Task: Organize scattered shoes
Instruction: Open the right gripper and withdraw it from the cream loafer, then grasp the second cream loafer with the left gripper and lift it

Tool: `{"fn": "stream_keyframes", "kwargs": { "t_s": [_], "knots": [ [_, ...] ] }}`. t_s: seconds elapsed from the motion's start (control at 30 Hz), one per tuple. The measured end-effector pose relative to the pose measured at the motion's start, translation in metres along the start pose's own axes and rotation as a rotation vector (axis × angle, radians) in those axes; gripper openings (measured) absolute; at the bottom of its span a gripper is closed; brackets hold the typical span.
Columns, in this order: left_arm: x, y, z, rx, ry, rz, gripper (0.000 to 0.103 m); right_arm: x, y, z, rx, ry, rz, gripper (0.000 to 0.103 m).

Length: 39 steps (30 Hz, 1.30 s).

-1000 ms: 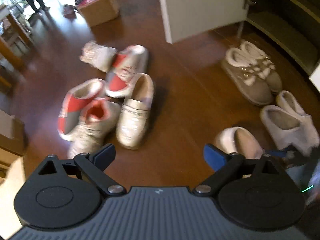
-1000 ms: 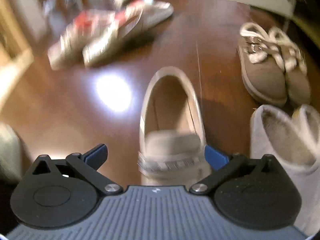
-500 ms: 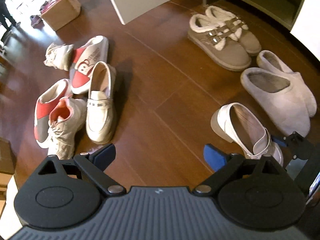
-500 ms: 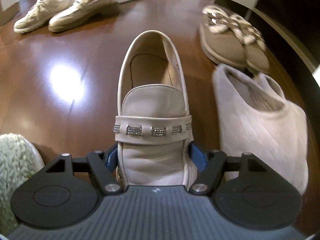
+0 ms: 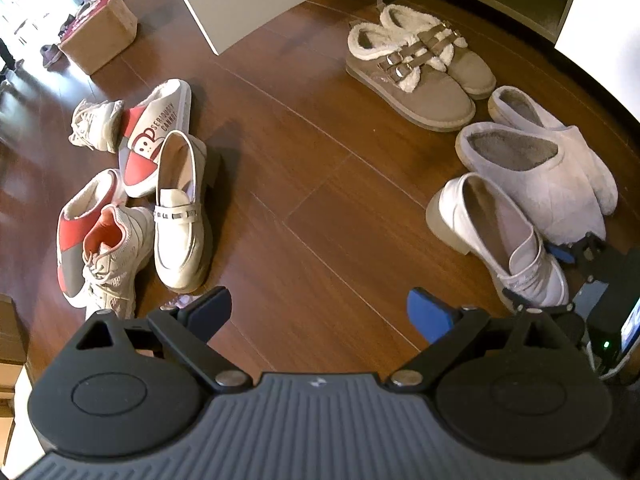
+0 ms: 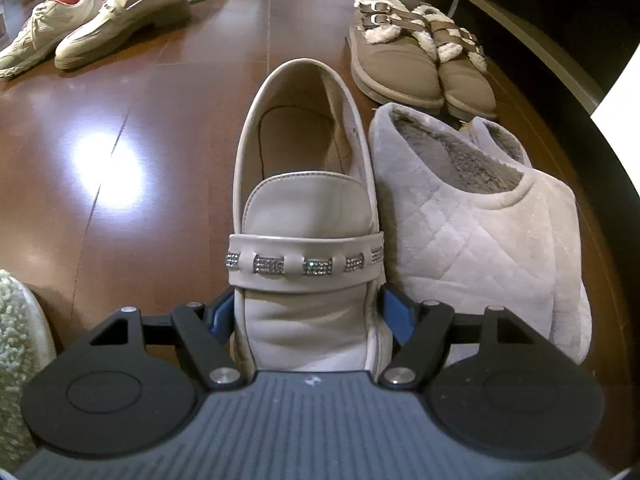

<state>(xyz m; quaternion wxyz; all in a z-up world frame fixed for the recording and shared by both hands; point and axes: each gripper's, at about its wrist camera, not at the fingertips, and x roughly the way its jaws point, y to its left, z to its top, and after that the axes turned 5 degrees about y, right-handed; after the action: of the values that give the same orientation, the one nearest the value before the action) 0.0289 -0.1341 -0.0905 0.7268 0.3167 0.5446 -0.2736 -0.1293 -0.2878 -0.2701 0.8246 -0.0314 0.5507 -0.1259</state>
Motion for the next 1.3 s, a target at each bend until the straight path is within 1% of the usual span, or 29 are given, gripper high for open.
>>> {"fn": "stream_keyframes", "kwargs": {
  "t_s": [0.1, 0.2, 0.3, 0.33, 0.4, 0.43, 0.47, 0.5, 0.57, 0.7, 0.77, 0.8, 0.87, 0.93, 1.0, 1.07, 1.13, 1.2, 1.23, 1.3],
  "knots": [
    [0.003, 0.0, -0.002, 0.0, 0.006, -0.003, 0.096, 0.0, -0.001, 0.0, -0.009, 0.003, 0.005, 0.073],
    [0.007, -0.001, -0.003, 0.0, 0.015, 0.003, 0.096, 0.002, -0.003, 0.001, 0.007, 0.026, 0.009, 0.082],
    [0.008, 0.0, -0.004, -0.004, 0.018, 0.014, 0.096, -0.001, -0.008, 0.003, 0.037, 0.052, 0.036, 0.082],
    [0.006, 0.001, -0.005, -0.004, 0.015, 0.016, 0.096, -0.011, -0.013, 0.004, 0.064, 0.042, 0.063, 0.083],
    [0.002, 0.003, -0.007, -0.002, 0.002, 0.021, 0.096, -0.04, -0.025, 0.001, 0.136, -0.007, 0.1, 0.092],
    [0.0, 0.005, -0.008, 0.001, -0.005, 0.025, 0.096, -0.051, -0.031, -0.002, 0.171, -0.012, 0.11, 0.097],
    [-0.003, 0.008, -0.012, 0.0, -0.005, 0.032, 0.096, -0.063, -0.038, -0.006, 0.207, -0.011, 0.122, 0.097],
    [-0.005, 0.013, -0.016, -0.002, -0.001, 0.041, 0.097, -0.07, -0.043, -0.01, 0.234, 0.002, 0.132, 0.097],
    [-0.008, 0.023, -0.024, -0.006, 0.006, 0.059, 0.097, -0.087, -0.057, -0.024, 0.303, 0.064, 0.147, 0.097],
    [-0.024, 0.053, -0.049, -0.041, 0.03, 0.113, 0.097, -0.102, -0.066, -0.041, 0.383, 0.154, 0.139, 0.097],
    [-0.036, 0.073, -0.063, -0.074, 0.027, 0.144, 0.097, -0.108, -0.066, -0.039, 0.423, 0.171, 0.155, 0.097],
    [-0.041, 0.083, -0.069, -0.094, 0.023, 0.158, 0.097, -0.111, -0.063, -0.032, 0.433, 0.17, 0.165, 0.097],
    [-0.051, 0.105, -0.082, -0.158, 0.013, 0.178, 0.097, -0.118, -0.057, -0.011, 0.448, 0.138, 0.183, 0.097],
    [-0.055, 0.122, -0.087, -0.218, 0.008, 0.176, 0.097, -0.128, -0.052, 0.018, 0.469, 0.077, 0.199, 0.099],
    [-0.052, 0.141, -0.087, -0.294, 0.003, 0.151, 0.097, -0.135, -0.051, 0.041, 0.503, 0.027, 0.213, 0.102],
    [-0.047, 0.155, -0.084, -0.337, 0.002, 0.127, 0.096, -0.144, -0.051, 0.071, 0.565, -0.042, 0.242, 0.102],
    [-0.034, 0.173, -0.067, -0.344, -0.005, 0.108, 0.096, -0.151, -0.054, 0.095, 0.625, -0.096, 0.285, 0.102],
    [-0.021, 0.185, -0.047, -0.318, -0.031, 0.117, 0.096, -0.154, -0.062, 0.11, 0.668, -0.144, 0.31, 0.102],
    [-0.015, 0.189, -0.039, -0.31, -0.043, 0.121, 0.096, -0.155, -0.068, 0.116, 0.685, -0.17, 0.311, 0.102],
    [0.014, 0.203, -0.002, -0.278, -0.074, 0.124, 0.096, -0.157, -0.082, 0.124, 0.717, -0.217, 0.28, 0.102]
  ]
}}
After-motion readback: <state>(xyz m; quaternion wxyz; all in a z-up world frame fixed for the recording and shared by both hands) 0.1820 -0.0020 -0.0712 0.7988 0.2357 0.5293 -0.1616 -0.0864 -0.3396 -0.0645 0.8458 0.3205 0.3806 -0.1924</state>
